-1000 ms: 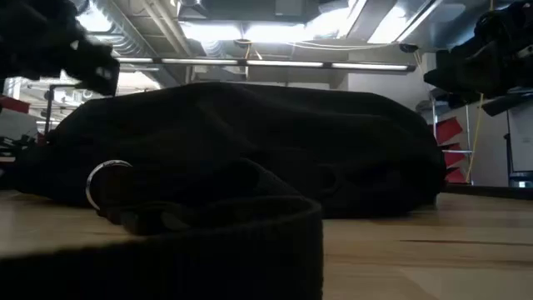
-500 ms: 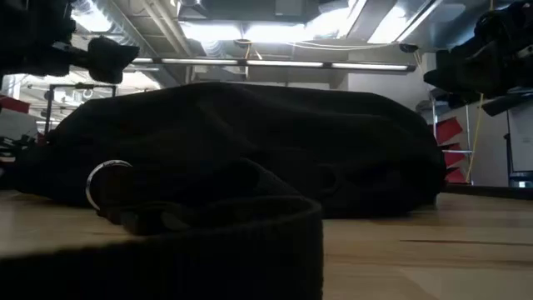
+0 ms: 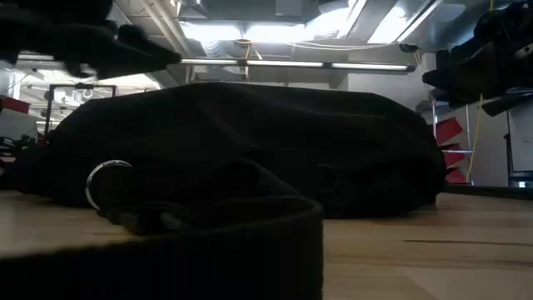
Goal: Unpack backpack
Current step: Open the black bag
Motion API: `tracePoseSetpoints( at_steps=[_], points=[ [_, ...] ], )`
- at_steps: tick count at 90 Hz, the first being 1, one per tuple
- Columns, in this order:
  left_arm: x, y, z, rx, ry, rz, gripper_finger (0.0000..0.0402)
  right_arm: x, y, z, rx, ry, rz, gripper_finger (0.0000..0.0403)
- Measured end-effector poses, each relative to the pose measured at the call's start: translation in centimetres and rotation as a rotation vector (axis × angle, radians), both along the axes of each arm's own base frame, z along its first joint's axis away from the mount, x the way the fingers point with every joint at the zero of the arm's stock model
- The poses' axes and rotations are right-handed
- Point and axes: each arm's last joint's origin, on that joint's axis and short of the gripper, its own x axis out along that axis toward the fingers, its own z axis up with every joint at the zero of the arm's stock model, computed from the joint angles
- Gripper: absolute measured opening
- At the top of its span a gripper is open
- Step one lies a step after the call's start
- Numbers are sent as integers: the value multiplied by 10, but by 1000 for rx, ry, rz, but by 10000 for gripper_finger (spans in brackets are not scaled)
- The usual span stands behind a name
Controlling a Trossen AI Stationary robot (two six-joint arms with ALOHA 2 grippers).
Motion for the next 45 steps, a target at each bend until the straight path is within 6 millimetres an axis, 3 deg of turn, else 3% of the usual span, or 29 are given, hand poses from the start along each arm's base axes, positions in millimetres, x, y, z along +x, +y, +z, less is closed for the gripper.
tracePoseSetpoints(
  at_steps=[17, 45],
  points=[
    [13, 1, 32, -140, 221, 110, 398, 0, 0, 0, 0, -1, -3, 1],
    [3, 4, 70, -423, 584, 350, 398, 0, 0, 1, 1, -5, -10, 1]
  ],
)
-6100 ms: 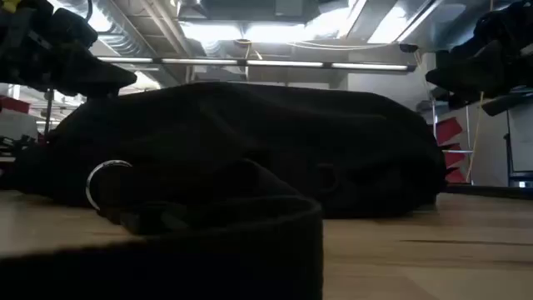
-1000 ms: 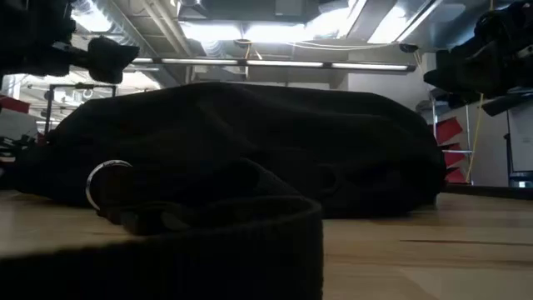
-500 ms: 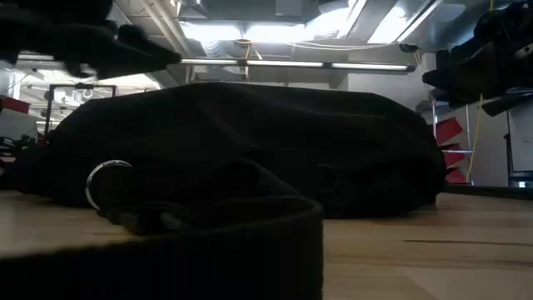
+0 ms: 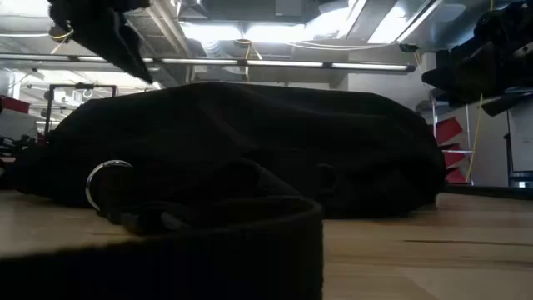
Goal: Unpack backpack
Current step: Open the black bag
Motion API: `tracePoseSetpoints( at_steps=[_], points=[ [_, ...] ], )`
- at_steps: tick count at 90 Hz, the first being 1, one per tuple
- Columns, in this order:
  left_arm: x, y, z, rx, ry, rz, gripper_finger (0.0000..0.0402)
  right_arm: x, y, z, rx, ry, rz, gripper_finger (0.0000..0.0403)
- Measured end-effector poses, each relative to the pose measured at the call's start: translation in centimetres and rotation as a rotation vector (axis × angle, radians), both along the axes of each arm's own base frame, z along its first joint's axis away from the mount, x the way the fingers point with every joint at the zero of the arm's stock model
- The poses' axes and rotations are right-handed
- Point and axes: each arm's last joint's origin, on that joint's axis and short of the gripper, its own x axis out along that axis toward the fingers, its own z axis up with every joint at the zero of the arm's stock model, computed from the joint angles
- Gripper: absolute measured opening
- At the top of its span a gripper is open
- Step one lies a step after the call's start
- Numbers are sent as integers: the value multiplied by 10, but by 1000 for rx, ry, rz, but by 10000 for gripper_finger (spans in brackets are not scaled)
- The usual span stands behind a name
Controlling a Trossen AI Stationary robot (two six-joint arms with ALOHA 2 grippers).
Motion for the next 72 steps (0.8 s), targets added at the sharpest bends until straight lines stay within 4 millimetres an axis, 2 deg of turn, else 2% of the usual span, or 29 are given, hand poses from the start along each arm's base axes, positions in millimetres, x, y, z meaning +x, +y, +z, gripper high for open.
tracePoseSetpoints(
  at_steps=[16, 33, 45, 56, 72],
  points=[
    [-14, 2, 1, -100, 215, 191, 398, 0, 0, 0, 0, 1, 0, 1],
    [-28, 2, -10, -126, 489, 215, 398, 0, 0, 0, 0, 0, 0, 1],
    [-32, 4, -14, -54, 608, 247, 398, 0, 0, 0, 0, 1, 0, 1],
    [-30, 6, -17, 68, 664, 258, 398, 0, 0, 0, 0, 1, 0, 1],
    [-23, 6, -31, 115, 651, 261, 398, 0, 0, 0, 0, 1, 0, 1]
  ],
)
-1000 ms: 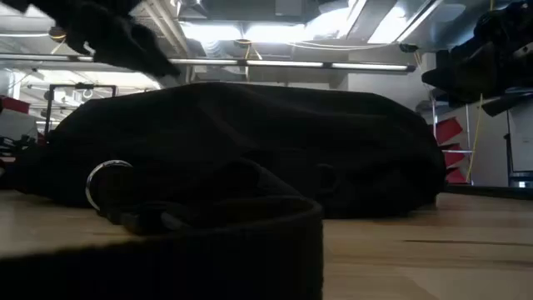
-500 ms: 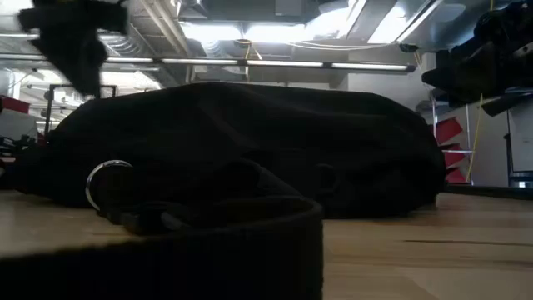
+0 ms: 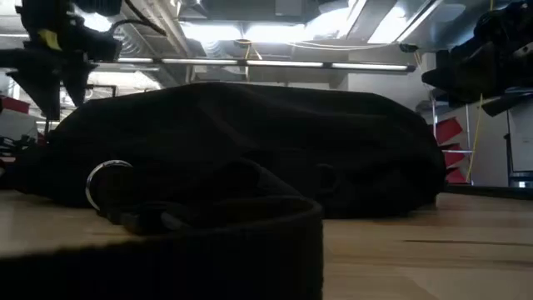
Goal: Unpack backpack
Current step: Open the black bag
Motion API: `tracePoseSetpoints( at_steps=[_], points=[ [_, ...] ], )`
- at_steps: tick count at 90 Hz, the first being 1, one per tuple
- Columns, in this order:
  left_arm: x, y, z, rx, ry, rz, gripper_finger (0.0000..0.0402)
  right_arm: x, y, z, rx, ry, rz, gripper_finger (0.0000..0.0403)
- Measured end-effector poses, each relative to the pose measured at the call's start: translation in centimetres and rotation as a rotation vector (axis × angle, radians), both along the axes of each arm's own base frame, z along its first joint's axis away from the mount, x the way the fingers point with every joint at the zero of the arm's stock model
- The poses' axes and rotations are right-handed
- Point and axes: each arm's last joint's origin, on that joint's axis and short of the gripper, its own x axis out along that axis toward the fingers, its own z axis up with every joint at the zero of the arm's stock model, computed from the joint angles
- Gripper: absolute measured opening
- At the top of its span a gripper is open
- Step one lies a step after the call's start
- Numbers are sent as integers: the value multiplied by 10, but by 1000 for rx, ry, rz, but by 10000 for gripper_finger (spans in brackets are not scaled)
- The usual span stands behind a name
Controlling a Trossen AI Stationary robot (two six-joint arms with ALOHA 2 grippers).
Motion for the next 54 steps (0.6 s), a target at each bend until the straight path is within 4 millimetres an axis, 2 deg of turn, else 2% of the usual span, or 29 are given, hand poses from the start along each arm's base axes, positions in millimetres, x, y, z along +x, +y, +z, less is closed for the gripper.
tracePoseSetpoints(
  at_steps=[20, 41, 54],
  points=[
    [-7, 5, -18, 24, 73, -12, 380, 0, 0, 0, 0, 1, 0, 1],
    [-4, 5, -16, 27, 36, -30, 314, 0, 0, 0, -1, 1, 0, 1],
    [-4, 5, -16, 20, 33, -40, 300, 0, 0, 0, 0, 1, 0, 1]
  ],
)
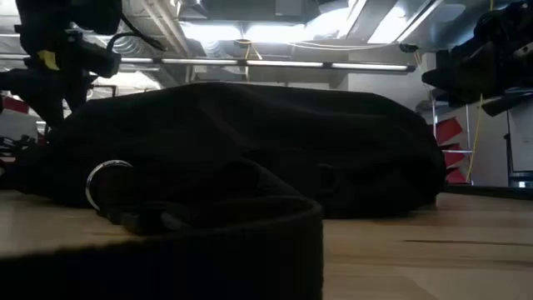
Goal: Unpack backpack
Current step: Open the black bag
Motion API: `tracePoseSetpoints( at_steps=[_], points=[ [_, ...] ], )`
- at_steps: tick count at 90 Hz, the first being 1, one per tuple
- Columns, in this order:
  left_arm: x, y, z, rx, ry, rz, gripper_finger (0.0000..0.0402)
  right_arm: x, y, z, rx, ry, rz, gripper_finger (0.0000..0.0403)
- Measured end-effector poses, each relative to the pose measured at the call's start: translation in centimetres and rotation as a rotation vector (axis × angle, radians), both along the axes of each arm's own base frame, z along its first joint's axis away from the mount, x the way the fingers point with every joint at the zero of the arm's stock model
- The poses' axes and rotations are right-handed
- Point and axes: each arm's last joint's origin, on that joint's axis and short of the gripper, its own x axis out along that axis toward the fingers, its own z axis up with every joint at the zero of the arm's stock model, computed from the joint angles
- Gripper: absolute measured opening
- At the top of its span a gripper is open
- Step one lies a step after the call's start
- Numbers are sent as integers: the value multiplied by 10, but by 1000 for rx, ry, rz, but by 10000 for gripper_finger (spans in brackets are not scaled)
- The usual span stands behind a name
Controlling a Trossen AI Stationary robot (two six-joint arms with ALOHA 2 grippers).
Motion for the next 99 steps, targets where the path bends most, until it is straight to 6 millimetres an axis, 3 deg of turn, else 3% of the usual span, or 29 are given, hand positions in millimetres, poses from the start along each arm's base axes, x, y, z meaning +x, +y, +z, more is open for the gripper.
tracePoseSetpoints(
  at_steps=[46, 56, 79, 99],
  points=[
    [7, -2, -2, -57, -42, -36, 289, 0, 0, 0, -1, 3, 0, 1],
    [8, -3, -2, -60, -50, -44, 245, 0, 0, 0, -1, 4, 0, 1],
    [9, -3, -2, -56, -62, -40, 90, 0, 0, 0, -1, 3, 0, 1],
    [14, -3, -2, -62, -117, -45, 39, 0, 0, 0, -1, 3, 0, 1]
  ],
)
